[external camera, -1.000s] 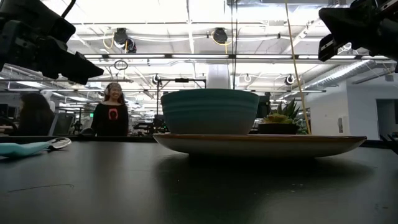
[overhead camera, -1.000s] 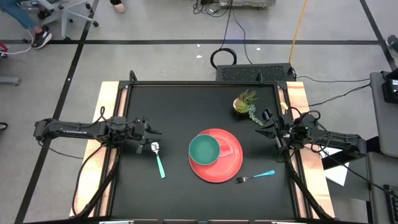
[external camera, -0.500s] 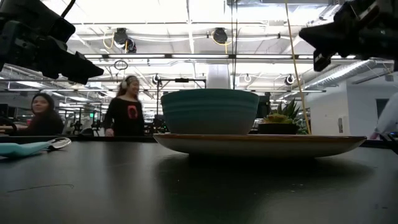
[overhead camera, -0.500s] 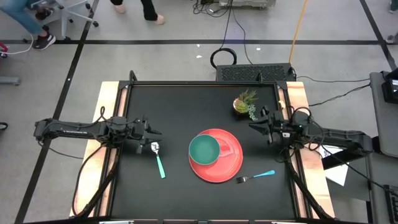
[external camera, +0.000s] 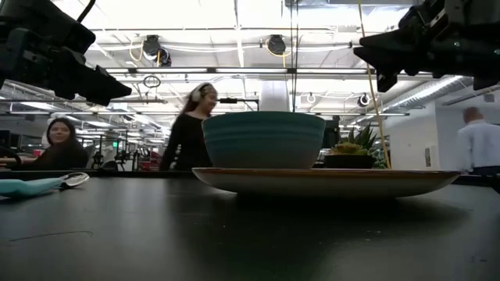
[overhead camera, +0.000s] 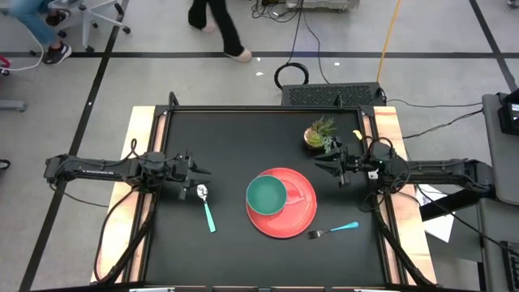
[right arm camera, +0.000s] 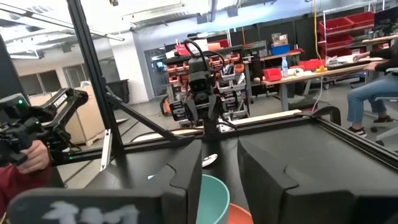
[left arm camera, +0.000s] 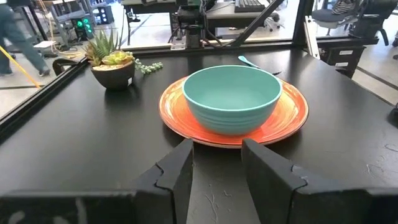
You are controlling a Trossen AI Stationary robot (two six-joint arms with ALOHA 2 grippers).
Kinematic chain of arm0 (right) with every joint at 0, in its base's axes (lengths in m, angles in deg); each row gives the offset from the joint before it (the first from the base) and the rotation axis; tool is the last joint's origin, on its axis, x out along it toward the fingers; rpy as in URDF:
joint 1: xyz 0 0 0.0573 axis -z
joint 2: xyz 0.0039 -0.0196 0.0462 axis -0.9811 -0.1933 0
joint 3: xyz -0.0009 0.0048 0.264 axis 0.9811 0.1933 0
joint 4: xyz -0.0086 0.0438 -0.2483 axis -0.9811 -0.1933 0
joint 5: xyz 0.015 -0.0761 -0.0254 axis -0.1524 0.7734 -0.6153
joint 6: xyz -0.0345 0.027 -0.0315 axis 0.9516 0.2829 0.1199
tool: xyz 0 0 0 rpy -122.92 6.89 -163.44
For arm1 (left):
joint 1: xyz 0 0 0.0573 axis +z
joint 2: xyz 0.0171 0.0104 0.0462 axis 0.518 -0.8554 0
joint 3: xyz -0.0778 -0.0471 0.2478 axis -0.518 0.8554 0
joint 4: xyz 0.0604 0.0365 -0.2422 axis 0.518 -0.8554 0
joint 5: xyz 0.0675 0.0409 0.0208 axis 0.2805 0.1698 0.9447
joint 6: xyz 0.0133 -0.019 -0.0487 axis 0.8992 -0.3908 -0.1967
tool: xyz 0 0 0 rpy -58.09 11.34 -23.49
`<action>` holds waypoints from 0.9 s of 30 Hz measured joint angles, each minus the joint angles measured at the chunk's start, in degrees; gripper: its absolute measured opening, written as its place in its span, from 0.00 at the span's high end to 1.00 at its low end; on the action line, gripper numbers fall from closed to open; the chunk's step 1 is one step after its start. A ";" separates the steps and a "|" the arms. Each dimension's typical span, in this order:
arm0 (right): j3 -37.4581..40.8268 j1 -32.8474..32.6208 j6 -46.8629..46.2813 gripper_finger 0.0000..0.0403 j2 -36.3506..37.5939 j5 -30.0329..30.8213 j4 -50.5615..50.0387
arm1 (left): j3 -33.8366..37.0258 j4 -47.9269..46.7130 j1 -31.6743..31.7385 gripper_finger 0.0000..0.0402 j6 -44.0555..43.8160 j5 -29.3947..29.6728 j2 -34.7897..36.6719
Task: Set table place
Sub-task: Put the green bowl on the orange plate
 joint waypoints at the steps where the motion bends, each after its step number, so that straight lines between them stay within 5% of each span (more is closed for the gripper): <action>1: 0.00 0.00 0.00 0.76 -0.27 0.00 0.37 | 0.00 -0.07 -0.02 0.64 0.03 0.00 0.00; 13: -0.89 -0.88 -1.03 0.76 -1.60 1.30 3.17 | 0.00 -0.01 0.00 0.64 0.01 0.02 0.00; 27: -21.52 -5.25 3.40 0.67 -16.89 1.61 -16.40 | -0.02 -0.03 -0.02 0.64 -0.93 0.04 0.00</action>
